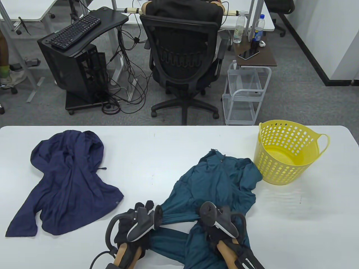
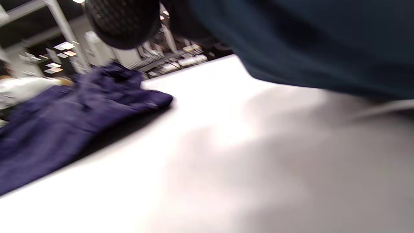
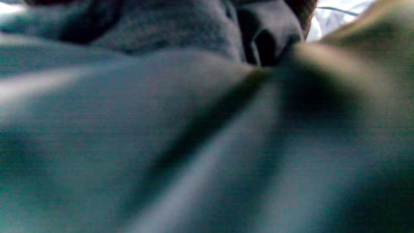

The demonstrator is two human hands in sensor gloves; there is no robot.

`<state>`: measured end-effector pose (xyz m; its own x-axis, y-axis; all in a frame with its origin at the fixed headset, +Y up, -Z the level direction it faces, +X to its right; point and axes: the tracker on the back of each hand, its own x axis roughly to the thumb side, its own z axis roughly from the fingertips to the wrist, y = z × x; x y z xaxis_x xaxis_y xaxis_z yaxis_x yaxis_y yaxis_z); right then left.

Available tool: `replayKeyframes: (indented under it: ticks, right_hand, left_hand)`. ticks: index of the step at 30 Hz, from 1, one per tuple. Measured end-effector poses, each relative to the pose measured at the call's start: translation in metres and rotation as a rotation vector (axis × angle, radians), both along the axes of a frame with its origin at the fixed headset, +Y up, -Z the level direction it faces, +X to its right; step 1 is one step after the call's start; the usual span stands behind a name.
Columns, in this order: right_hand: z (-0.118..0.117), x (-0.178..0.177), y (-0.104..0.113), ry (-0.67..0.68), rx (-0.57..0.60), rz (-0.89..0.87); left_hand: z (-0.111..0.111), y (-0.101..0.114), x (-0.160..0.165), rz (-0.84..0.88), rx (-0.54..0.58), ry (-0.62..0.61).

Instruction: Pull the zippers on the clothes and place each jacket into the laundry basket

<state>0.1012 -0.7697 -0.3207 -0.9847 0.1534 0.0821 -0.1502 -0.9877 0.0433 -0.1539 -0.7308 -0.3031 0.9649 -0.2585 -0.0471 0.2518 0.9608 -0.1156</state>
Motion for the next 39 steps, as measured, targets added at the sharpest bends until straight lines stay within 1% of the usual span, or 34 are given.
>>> replayKeyframes:
  ticks: [2,3,6,8,10,13,15,16,17,18,19,21,22,24,25,27,28,29,30,31,32,33,34,35,37,39]
  right_hand:
    - [0.000,-0.001,0.000,0.007,-0.011,-0.012]
    - [0.000,-0.001,0.000,0.008,-0.021,-0.018]
    - [0.001,-0.006,0.000,0.022,-0.028,-0.038]
    - [0.002,-0.008,0.001,0.034,-0.022,-0.039]
    - [0.002,-0.009,0.002,0.037,-0.023,-0.051]
    - [0.002,-0.008,0.002,0.034,0.006,-0.088]
    - [0.002,-0.008,0.002,0.031,0.017,-0.091]
    - [0.002,-0.007,0.002,0.030,0.021,-0.086]
    - [0.002,-0.007,0.002,0.027,0.023,-0.083]
    - [0.002,-0.005,0.002,0.018,0.026,-0.067]
    - [0.002,-0.003,0.001,0.015,0.027,-0.070]
    - [0.001,-0.001,0.001,0.018,0.017,-0.106]
    - [0.001,-0.001,0.001,0.016,0.014,-0.104]
    - [0.000,-0.002,0.001,0.010,0.015,-0.090]
    - [0.000,-0.002,0.001,0.009,0.015,-0.087]
    - [0.000,-0.001,0.001,-0.002,0.015,-0.078]
    - [0.000,0.001,0.001,-0.011,0.017,-0.074]
    - [-0.001,0.003,0.001,-0.018,0.015,-0.080]
    - [-0.001,0.004,0.000,-0.021,0.015,-0.084]
    - [-0.001,0.006,0.001,-0.025,0.011,-0.087]
    - [-0.001,0.006,0.001,-0.019,0.005,-0.100]
    - [-0.001,0.006,0.001,-0.019,0.003,-0.099]
    - [-0.001,0.005,0.002,-0.016,0.000,-0.087]
    - [-0.001,0.005,0.002,-0.016,-0.002,-0.085]
    - [-0.001,0.005,0.002,-0.017,-0.003,-0.081]
    - [-0.002,0.004,0.001,-0.015,-0.008,-0.080]
  left_hand:
    - [0.003,0.009,-0.010,0.077,0.022,0.055]
    - [0.006,0.016,-0.016,0.118,0.033,0.068]
    - [0.011,0.028,-0.025,0.169,0.023,0.084]
    - [0.014,0.034,-0.028,0.123,0.024,0.085]
    - [0.018,0.038,-0.031,0.028,0.048,0.090]
    - [0.024,0.035,-0.030,-0.085,0.119,0.073]
    - [0.026,0.031,-0.032,-0.124,0.162,0.061]
    - [0.027,0.031,-0.035,-0.079,0.210,0.053]
    - [0.027,0.031,-0.039,-0.002,0.207,0.028]
    - [0.028,0.030,-0.048,0.249,0.199,-0.006]
    - [0.028,0.028,-0.059,0.542,0.197,-0.015]
    - [0.027,0.024,-0.070,0.916,0.116,-0.021]
    - [0.026,0.023,-0.072,1.040,0.076,-0.053]
    - [0.026,0.022,-0.075,1.102,0.015,-0.039]
    - [0.027,0.023,-0.075,1.106,0.005,-0.025]
    - [0.027,0.028,-0.074,0.979,0.044,-0.034]
    - [0.028,0.033,-0.072,0.797,0.084,-0.048]
    - [0.031,0.038,-0.068,0.580,0.119,-0.060]
    - [0.033,0.040,-0.065,0.411,0.150,-0.066]
    - [0.037,0.042,-0.062,0.230,0.185,-0.052]
    - [0.039,0.042,-0.060,0.060,0.212,-0.064]
    - [0.041,0.042,-0.061,-0.040,0.233,-0.056]
    - [0.043,0.042,-0.063,-0.099,0.253,-0.031]
    - [0.044,0.043,-0.068,-0.110,0.260,-0.004]
    - [0.046,0.051,-0.085,-0.044,0.281,0.073]
    - [0.049,0.061,-0.100,-0.006,0.265,0.147]
